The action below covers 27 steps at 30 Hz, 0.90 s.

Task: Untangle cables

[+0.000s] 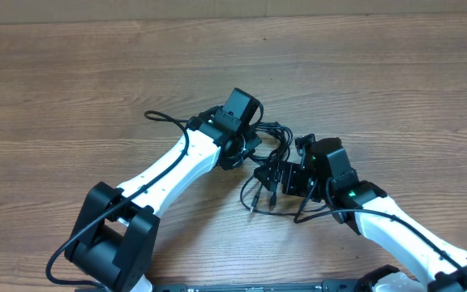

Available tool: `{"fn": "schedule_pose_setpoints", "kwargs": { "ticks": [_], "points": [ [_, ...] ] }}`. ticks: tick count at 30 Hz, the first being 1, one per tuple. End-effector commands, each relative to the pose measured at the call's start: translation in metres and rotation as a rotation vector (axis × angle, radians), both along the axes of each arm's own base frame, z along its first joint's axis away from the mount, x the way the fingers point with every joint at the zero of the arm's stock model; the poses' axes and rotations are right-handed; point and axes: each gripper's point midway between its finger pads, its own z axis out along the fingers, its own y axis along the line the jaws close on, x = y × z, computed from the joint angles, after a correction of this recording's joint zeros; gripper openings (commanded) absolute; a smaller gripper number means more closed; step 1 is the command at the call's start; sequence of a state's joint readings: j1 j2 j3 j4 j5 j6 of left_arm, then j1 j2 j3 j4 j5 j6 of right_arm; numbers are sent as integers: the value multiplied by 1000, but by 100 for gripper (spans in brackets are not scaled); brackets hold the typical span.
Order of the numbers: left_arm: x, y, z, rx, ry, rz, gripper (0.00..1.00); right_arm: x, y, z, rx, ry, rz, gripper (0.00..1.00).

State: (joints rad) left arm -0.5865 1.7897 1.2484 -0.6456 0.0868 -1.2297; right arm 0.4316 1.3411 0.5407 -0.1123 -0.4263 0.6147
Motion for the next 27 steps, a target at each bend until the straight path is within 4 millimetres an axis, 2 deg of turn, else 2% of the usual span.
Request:
{"fn": "schedule_pose_setpoints", "kwargs": {
  "ticks": [1,6,13,22,27],
  "points": [
    [4,-4,21,-53,-18,39,4,9,1,5,11,-10,-20,100],
    [1,-2,20,-59,10,89,4,9,1,5,10,-10,-21,100],
    [-12,7,14,-65,119,267,4,10,1,6,12,-15,-21,100],
    [-18,2,14,-117,182,331,4,10,1,5,11,-14,-21,100],
    [-15,8,14,-115,184,347,4,10,2,5,13,-13,-19,100]
  ]
}}
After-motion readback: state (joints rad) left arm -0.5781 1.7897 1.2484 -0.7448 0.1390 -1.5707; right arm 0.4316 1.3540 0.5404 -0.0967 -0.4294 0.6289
